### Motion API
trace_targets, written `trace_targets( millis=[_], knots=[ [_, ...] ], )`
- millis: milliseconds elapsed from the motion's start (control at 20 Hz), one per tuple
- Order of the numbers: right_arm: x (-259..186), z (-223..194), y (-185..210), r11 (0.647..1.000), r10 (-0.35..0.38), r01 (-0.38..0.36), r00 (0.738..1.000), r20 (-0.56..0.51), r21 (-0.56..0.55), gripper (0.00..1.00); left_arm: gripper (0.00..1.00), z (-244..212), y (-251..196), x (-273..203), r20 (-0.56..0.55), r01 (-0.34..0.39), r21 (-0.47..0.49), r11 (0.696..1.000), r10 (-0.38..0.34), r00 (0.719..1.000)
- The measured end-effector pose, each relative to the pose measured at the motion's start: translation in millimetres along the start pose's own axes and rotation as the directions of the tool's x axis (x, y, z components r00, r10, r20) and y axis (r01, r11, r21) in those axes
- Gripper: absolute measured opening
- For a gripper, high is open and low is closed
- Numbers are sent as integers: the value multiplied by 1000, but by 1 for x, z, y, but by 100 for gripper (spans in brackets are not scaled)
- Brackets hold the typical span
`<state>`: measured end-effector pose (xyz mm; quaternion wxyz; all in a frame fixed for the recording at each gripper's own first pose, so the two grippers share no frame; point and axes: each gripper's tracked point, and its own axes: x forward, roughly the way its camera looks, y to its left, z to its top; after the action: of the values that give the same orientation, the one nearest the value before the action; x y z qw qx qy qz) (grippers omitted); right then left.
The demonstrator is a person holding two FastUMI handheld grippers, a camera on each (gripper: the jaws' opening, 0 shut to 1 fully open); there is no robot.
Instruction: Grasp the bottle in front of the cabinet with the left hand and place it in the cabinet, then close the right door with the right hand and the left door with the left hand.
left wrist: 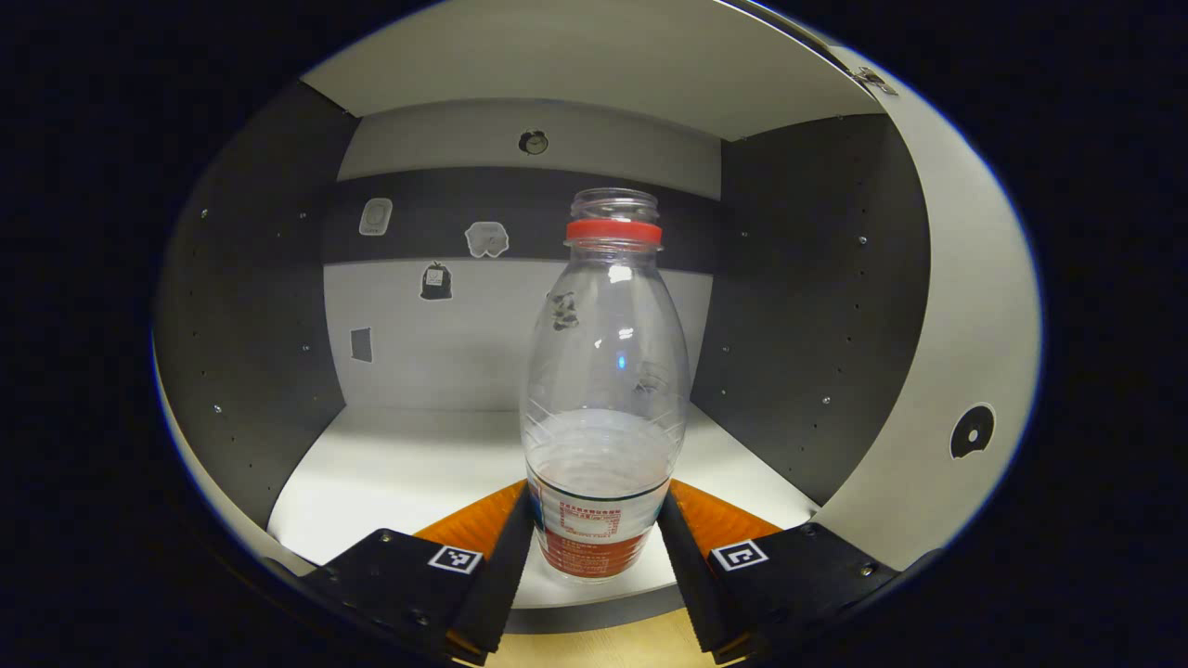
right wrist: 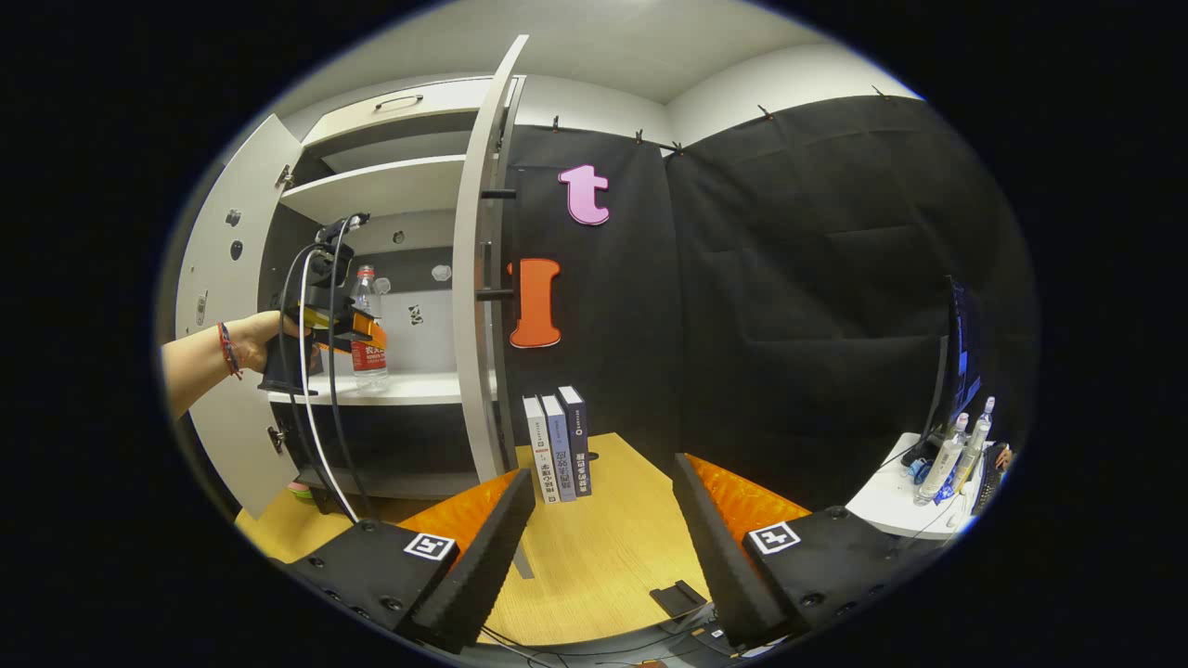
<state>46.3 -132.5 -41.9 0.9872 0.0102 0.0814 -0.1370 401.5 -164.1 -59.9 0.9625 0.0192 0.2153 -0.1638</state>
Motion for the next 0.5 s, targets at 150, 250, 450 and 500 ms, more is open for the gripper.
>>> trace_targets(
  millis=[150, 250, 450, 500],
  knots=[
    [0, 1, -1, 1000, -9, 9, 1000, -4, -6, 98, 76, -2, 0, 1, -5, -2, -2, 1000, 2, 1000],
    [0, 3, -2, 1000, -13, 13, 1000, 1, -11, 98, 80, -1, 2, 3, 5, -7, 2, 1000, 7, 1000],
    [0, 7, 1, 1000, -10, 10, 1000, 11, -5, 98, 96, 6, 10, -4, 28, -29, 29, 999, 28, 999],
    [0, 7, 2, 1000, -8, 8, 1000, 12, -6, 99, 95, 7, 10, -7, 32, -31, 29, 999, 30, 999]
  ],
)
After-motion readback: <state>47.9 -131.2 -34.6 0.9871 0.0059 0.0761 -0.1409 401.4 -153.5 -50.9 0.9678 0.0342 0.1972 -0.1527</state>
